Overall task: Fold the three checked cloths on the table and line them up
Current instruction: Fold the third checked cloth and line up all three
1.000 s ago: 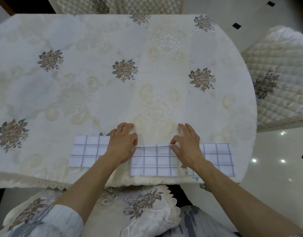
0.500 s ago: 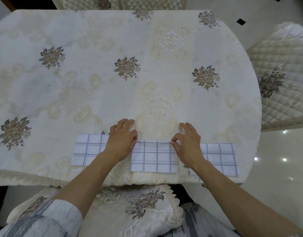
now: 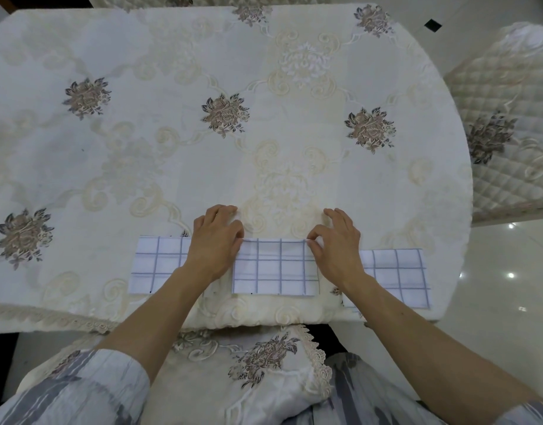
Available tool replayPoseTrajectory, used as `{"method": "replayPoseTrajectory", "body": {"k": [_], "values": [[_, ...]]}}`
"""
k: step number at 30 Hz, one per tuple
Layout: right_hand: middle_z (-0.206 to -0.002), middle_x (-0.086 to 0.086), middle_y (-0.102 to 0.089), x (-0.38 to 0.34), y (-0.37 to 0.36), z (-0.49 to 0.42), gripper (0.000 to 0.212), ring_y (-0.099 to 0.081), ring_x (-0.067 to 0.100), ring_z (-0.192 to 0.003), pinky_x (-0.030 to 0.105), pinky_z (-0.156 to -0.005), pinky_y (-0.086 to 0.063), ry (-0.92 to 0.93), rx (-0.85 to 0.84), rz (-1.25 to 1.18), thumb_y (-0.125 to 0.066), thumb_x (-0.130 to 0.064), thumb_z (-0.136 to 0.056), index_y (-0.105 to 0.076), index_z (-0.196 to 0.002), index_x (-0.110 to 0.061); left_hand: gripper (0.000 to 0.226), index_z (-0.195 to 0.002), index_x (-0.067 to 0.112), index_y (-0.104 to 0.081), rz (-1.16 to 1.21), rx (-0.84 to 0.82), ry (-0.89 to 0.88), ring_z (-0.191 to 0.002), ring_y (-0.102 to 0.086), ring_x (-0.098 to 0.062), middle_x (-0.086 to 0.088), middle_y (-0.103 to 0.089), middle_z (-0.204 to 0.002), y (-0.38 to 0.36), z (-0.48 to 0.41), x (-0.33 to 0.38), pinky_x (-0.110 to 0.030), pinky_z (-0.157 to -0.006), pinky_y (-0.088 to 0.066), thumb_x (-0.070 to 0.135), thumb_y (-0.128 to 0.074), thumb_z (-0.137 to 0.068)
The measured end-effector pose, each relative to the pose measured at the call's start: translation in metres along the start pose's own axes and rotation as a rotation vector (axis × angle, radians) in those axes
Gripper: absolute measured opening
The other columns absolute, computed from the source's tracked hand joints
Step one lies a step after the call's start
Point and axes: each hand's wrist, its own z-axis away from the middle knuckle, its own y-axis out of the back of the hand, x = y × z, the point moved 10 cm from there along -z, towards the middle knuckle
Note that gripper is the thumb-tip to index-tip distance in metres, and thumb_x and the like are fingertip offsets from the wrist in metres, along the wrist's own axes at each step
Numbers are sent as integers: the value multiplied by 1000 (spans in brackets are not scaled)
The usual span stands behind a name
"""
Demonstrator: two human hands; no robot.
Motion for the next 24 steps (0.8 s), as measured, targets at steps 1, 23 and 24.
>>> {"method": "replayPoseTrajectory", "body": {"k": [1, 23, 24], "values": [[-154, 9, -33, -1, 1, -1, 7, -16, 25, -147, 40, -112, -14, 1, 9, 2, -64, -22, -92, -70, -94, -20, 12, -87, 16, -65, 1, 7, 2, -127, -41, -31, -8, -55, -133, 1, 0, 0, -49, -92, -39, 17, -75, -80], [-162, 14, 16, -4, -26, 36, 76, 18, 32, -148, 52, -118, 1, 133, -108, 338, -65, -53, -83, -32, -149, -34, 83, -156, 23, -22, -254, -164, 85, -152, 1, -31, -9, 4, -166, -31, 61, 10, -56, -119, -5, 70, -38, -89], [-162, 14, 15, -2, -24, 38, 76, 18, 32, -148, 51, -118, 0, 118, -110, 334, -65, -54, -84, -31, -149, -34, 84, -156, 22, -19, -249, -177, 98, -152, 2, -31, -9, 6, -166, -29, 61, 9, -55, -119, -4, 70, -37, -90]]}}
